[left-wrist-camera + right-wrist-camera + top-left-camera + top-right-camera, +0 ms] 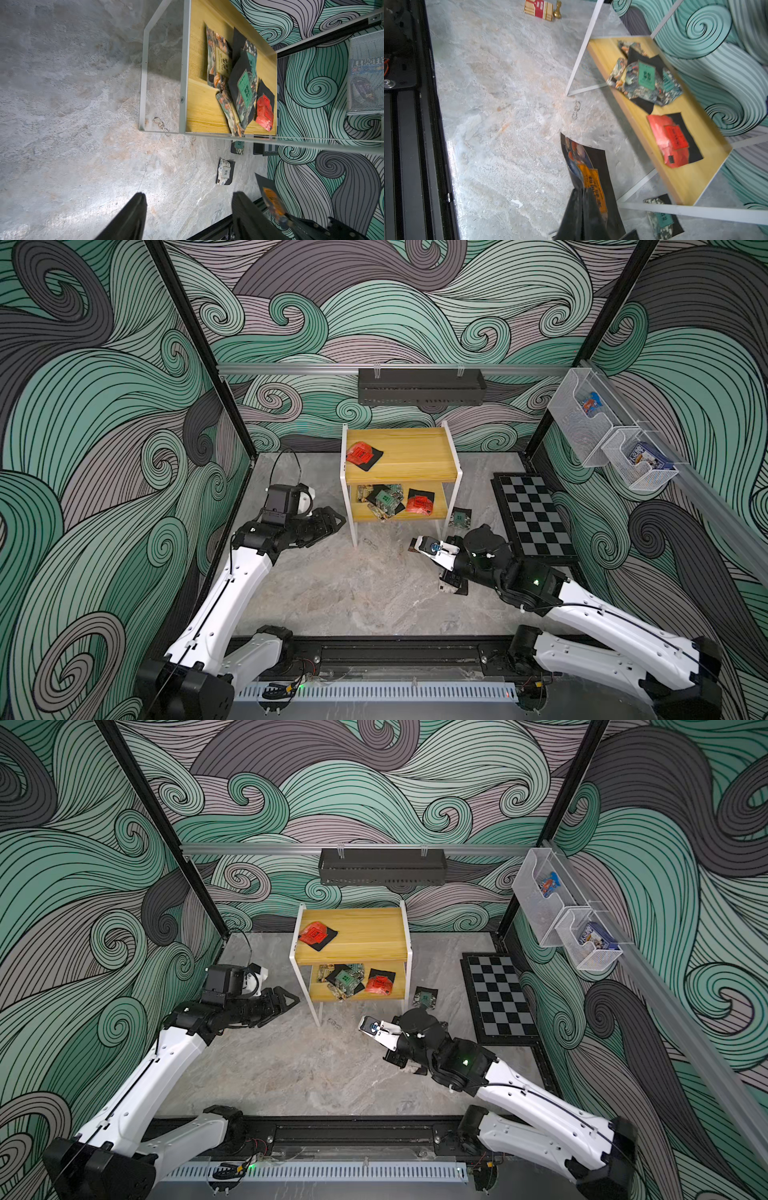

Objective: Remove the tea bags from the shelf
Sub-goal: Place the tea bag at the center of the board.

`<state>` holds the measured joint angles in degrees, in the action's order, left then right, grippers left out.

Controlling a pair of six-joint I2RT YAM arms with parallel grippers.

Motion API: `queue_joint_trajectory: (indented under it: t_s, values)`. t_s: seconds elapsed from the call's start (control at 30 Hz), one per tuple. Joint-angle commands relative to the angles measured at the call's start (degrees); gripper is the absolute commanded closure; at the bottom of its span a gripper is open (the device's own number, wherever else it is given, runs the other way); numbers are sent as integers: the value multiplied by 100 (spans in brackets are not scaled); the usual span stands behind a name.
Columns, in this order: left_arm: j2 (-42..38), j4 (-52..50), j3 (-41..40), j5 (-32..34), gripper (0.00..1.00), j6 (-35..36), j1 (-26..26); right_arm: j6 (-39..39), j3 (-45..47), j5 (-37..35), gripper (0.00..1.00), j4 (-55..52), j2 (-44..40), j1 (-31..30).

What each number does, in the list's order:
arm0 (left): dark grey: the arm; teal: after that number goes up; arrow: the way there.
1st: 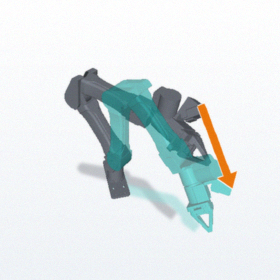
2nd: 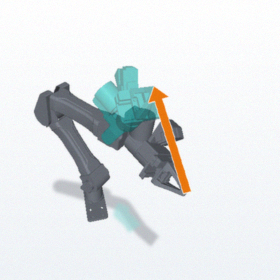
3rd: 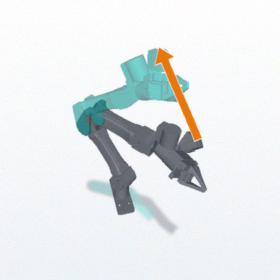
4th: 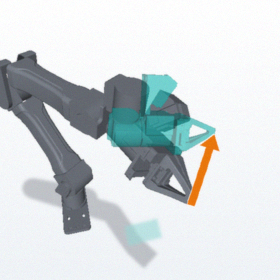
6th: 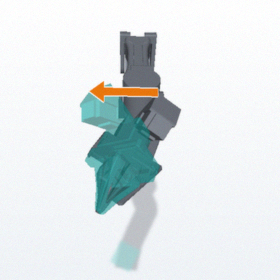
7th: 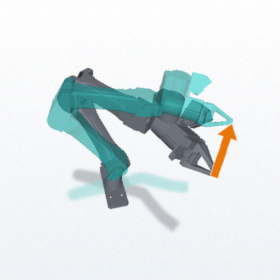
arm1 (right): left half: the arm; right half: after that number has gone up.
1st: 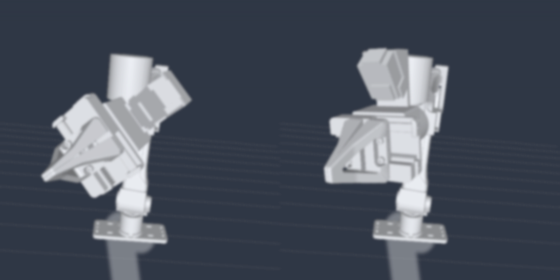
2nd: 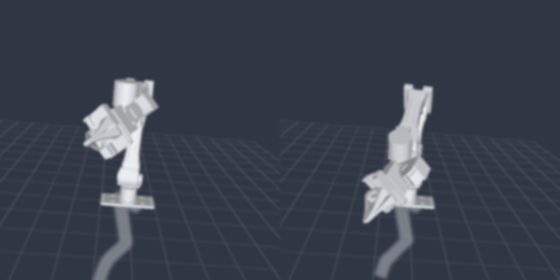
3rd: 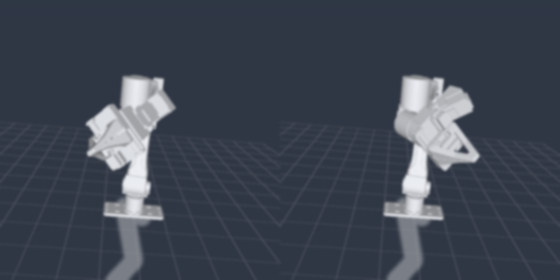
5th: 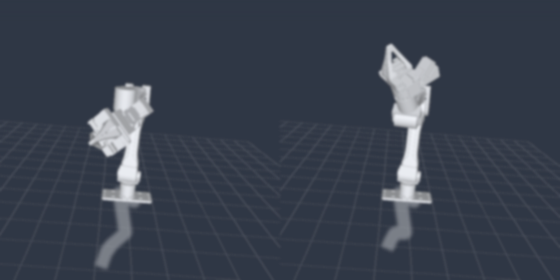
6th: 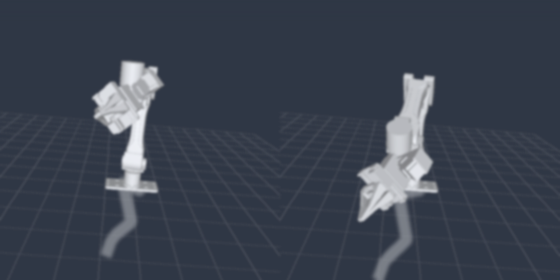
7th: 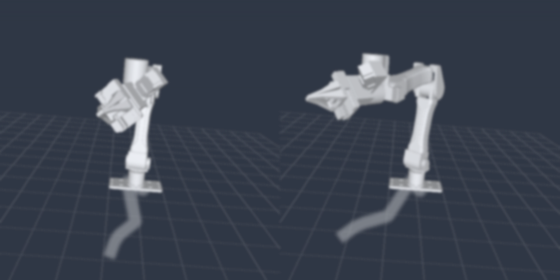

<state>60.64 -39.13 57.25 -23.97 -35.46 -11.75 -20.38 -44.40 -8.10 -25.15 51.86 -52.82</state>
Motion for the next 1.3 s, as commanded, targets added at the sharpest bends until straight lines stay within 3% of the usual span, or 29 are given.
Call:
queue_joint_trajectory:
  t_s: [0.0,0.43,0.63,1.27]
  values:
    - [-25,187,-37,50,32,11,-51,610,226,-240,93,327,-6,-44]
    - [-154,222,-249,81,32,-13,-73,1953,641,-568,93,966,1073,-236]
    - [-160,240,-302,83,32,-20,-73,2073,740,-940,92,1280,1581,-352]
    - [-42,257,-303,110,32,66,-74,2372,969,-617,87,1941,2492,-597]
